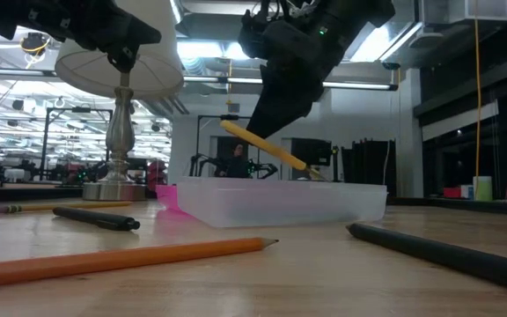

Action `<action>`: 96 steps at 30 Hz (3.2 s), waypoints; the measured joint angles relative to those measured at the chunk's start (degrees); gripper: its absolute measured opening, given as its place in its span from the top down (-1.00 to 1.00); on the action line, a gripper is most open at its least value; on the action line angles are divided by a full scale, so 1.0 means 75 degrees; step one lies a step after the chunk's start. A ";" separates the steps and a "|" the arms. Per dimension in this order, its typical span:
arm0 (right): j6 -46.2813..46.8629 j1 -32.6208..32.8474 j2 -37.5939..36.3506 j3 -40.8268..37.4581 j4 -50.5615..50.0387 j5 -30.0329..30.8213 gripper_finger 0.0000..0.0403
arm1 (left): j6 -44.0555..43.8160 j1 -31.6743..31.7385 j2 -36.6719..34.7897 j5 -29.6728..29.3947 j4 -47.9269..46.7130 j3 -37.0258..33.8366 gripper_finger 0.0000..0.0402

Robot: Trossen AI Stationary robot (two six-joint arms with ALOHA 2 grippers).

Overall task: Pick & place school supplies into a supply box
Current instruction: Put the yellow scissors into the supply box

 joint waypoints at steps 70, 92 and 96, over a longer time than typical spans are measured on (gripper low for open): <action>-0.0569 -0.0089 0.0597 0.0000 -0.0004 -0.0067 0.57 | -0.0407 0.0002 -0.0001 0.0003 0.0003 0.0000 0.98; -0.0937 -0.0090 0.0603 0.0005 0.0067 -0.0444 0.57 | -0.0407 0.0003 -0.0001 0.0003 0.0006 0.0000 0.98; -0.0956 -0.0090 0.0603 0.0006 0.0092 -0.0505 0.61 | -0.0407 0.0001 -0.0001 0.0003 0.0006 0.0000 0.98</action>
